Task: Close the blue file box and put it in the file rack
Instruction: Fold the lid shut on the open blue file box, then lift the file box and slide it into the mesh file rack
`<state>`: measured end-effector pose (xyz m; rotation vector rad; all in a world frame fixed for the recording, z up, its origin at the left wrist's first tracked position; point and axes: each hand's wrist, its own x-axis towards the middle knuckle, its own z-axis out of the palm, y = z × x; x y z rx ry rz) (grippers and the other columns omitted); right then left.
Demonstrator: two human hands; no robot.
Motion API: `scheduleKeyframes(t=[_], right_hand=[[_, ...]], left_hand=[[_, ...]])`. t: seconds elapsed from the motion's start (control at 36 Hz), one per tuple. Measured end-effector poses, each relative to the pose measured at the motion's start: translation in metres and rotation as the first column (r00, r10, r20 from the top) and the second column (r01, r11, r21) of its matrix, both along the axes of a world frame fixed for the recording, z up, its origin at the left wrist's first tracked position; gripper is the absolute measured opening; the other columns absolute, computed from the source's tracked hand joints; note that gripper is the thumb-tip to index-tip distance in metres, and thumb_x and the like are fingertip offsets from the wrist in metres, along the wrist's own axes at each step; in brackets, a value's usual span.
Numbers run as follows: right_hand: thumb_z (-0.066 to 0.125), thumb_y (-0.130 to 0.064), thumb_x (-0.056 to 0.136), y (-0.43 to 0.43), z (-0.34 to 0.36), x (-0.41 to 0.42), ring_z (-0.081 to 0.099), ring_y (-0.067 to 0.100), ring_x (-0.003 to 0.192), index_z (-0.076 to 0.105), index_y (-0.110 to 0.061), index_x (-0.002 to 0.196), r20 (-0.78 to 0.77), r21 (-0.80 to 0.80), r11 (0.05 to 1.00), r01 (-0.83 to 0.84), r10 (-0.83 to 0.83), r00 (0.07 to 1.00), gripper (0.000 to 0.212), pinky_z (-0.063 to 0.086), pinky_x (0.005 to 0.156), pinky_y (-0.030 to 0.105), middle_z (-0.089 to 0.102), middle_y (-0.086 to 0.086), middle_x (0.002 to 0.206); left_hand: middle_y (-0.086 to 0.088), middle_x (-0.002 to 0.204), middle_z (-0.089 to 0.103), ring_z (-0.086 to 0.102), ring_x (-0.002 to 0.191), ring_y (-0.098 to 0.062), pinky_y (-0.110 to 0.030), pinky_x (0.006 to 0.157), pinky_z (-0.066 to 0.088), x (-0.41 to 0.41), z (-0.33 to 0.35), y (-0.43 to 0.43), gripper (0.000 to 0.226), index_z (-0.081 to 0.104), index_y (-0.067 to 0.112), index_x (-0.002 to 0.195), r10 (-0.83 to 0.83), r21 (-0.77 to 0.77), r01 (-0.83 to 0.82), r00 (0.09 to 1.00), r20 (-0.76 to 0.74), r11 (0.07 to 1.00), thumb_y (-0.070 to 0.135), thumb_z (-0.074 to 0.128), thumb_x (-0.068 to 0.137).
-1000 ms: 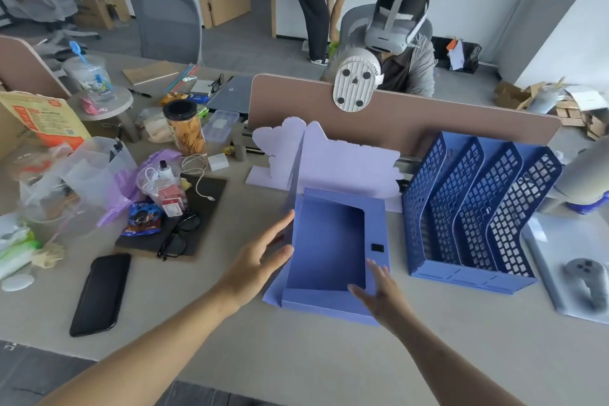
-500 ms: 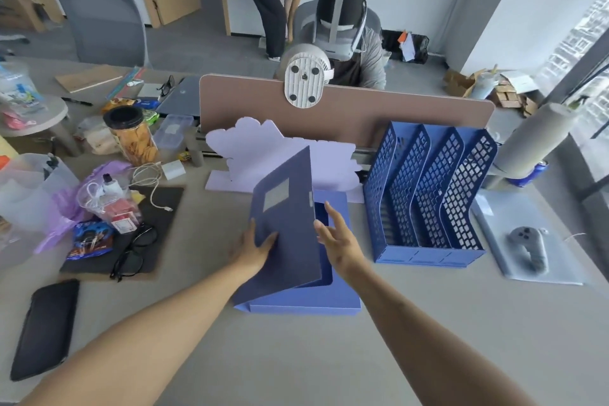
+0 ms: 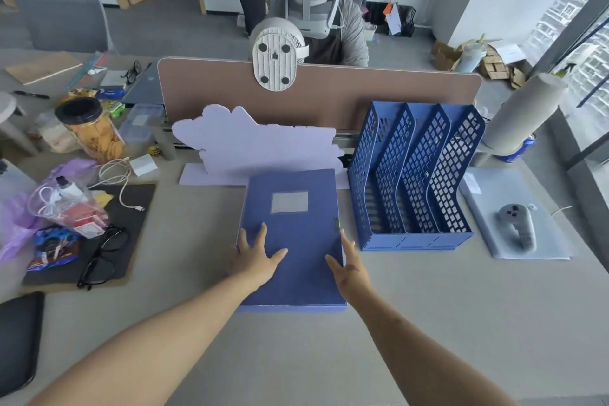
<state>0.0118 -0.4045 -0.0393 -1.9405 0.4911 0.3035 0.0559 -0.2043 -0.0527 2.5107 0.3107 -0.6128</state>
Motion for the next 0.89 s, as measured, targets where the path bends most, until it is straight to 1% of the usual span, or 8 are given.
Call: scheduleKeyframes(t=[0.08, 0.14, 0.28, 0.44, 0.56, 0.72, 0.81, 0.89], right_hand=[[0.056, -0.024, 0.097, -0.005, -0.008, 0.0, 0.032, 0.018, 0.146, 0.024, -0.034, 0.154, -0.023, 0.028, 0.999, 0.036, -0.036, 0.999, 0.066, 0.027, 0.109, 0.023, 0.03, -0.005, 0.16], [0.056, -0.021, 0.097, -0.007, -0.011, -0.001, 0.036, 0.018, 0.143, 0.025, -0.033, 0.154, -0.027, 0.043, 0.997, 0.061, -0.06, 0.998, 0.066, 0.027, 0.104, 0.019, 0.035, -0.006, 0.156], [0.056, -0.018, 0.096, -0.009, -0.019, -0.004, 0.037, 0.018, 0.143, 0.021, -0.036, 0.154, -0.06, 0.073, 0.994, 0.076, -0.072, 0.996, 0.07, 0.029, 0.102, 0.019, 0.036, -0.008, 0.155], [0.054, -0.012, 0.097, -0.014, -0.027, -0.012, 0.04, 0.015, 0.139, 0.024, -0.03, 0.154, -0.079, 0.073, 0.994, 0.079, -0.073, 0.994, 0.067, 0.031, 0.099, 0.018, 0.041, -0.007, 0.152], [0.055, -0.013, 0.096, -0.014, -0.032, -0.012, 0.042, 0.016, 0.138, 0.025, -0.031, 0.154, -0.097, 0.076, 0.992, 0.098, -0.09, 0.991, 0.067, 0.032, 0.1, 0.02, 0.042, -0.008, 0.152], [0.055, -0.014, 0.097, -0.013, -0.033, -0.013, 0.044, 0.017, 0.136, 0.028, -0.032, 0.153, -0.111, 0.085, 0.987, 0.138, -0.128, 0.986, 0.065, 0.033, 0.095, 0.021, 0.044, -0.008, 0.151], [0.055, -0.018, 0.097, -0.012, -0.033, -0.014, 0.046, 0.02, 0.134, 0.024, -0.036, 0.154, -0.121, 0.036, 0.993, 0.115, -0.11, 0.987, 0.067, 0.034, 0.093, 0.022, 0.041, -0.007, 0.154], [0.053, -0.016, 0.096, -0.014, -0.029, -0.012, 0.053, 0.03, 0.127, 0.012, -0.047, 0.153, -0.11, -0.082, 0.997, 0.0, -0.01, 0.994, 0.076, 0.041, 0.083, 0.029, 0.05, 0.005, 0.147]], left_hand=[[-0.003, 0.165, -0.01, 0.004, 0.149, -0.038, -0.053, 0.11, 0.035, -0.001, -0.003, -0.004, 0.082, 0.002, 0.047, 0.152, -0.037, 0.054, 0.037, 0.999, 0.012, 0.998, 0.068, 0.047, 0.086], [-0.003, 0.165, -0.004, 0.009, 0.147, -0.039, -0.052, 0.107, 0.038, -0.002, -0.005, -0.005, 0.082, 0.006, 0.049, 0.15, -0.055, 0.104, 0.051, 0.998, 0.037, 0.993, 0.071, 0.048, 0.084], [-0.004, 0.163, 0.008, 0.022, 0.14, -0.039, -0.05, 0.099, 0.047, -0.003, -0.008, -0.003, 0.085, 0.009, 0.053, 0.149, -0.124, 0.224, 0.107, 0.99, 0.065, 0.969, 0.079, 0.046, 0.078], [-0.006, 0.161, 0.014, 0.032, 0.132, -0.036, -0.044, 0.096, 0.047, -0.009, -0.004, -0.008, 0.086, 0.012, 0.05, 0.15, -0.176, 0.338, 0.134, 0.98, 0.097, 0.932, 0.081, 0.044, 0.077], [-0.005, 0.16, 0.015, 0.035, 0.125, -0.033, -0.042, 0.092, 0.046, -0.01, -0.005, -0.009, 0.085, 0.014, 0.05, 0.149, -0.177, 0.352, 0.127, 0.978, 0.112, 0.927, 0.081, 0.045, 0.076], [-0.005, 0.159, 0.018, 0.034, 0.127, -0.035, -0.045, 0.092, 0.047, -0.01, -0.006, -0.007, 0.087, 0.015, 0.051, 0.148, -0.174, 0.342, 0.123, 0.977, 0.122, 0.932, 0.082, 0.047, 0.074], [-0.004, 0.159, 0.018, 0.034, 0.127, -0.035, -0.045, 0.092, 0.047, -0.01, -0.007, -0.006, 0.088, 0.015, 0.052, 0.148, -0.173, 0.343, 0.118, 0.976, 0.134, 0.932, 0.084, 0.047, 0.073], [-0.002, 0.162, 0.013, 0.037, 0.126, -0.035, -0.046, 0.092, 0.047, -0.01, -0.009, -0.005, 0.096, 0.007, 0.052, 0.149, -0.161, 0.324, 0.103, 0.974, 0.16, 0.94, 0.084, 0.05, 0.07]])
